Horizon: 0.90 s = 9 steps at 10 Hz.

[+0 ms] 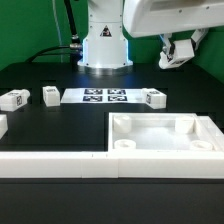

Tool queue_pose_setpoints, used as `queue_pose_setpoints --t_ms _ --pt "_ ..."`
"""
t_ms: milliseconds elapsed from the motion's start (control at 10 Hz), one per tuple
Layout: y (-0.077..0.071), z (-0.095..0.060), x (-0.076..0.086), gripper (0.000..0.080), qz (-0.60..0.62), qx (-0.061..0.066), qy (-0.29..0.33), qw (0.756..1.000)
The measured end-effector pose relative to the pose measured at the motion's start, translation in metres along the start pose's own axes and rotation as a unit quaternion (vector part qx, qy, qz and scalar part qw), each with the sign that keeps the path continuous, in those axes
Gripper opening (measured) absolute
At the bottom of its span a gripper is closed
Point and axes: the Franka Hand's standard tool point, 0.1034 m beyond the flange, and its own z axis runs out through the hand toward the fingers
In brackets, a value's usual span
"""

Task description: Assemble square table

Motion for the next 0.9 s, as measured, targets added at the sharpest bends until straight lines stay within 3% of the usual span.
queue_pose_setpoints --t_ms 300,500,700,800,900 --pt "0.002 0.0 0.002 0.029 0.002 -0.011 0.084 0.996" --pt "0.004 -0.007 0.02 0.029 -0.001 -0.017 0.158 0.987" --pt "0.024 -0.05 0.057 0.029 -0.004 -0.004 0.217 0.976" --pt "0.03 -0.068 0.074 0.029 0.004 -0.006 0.262 0.965" --pt "0.03 -0.058 0.071 0.029 -0.002 -0.021 0.308 0.951"
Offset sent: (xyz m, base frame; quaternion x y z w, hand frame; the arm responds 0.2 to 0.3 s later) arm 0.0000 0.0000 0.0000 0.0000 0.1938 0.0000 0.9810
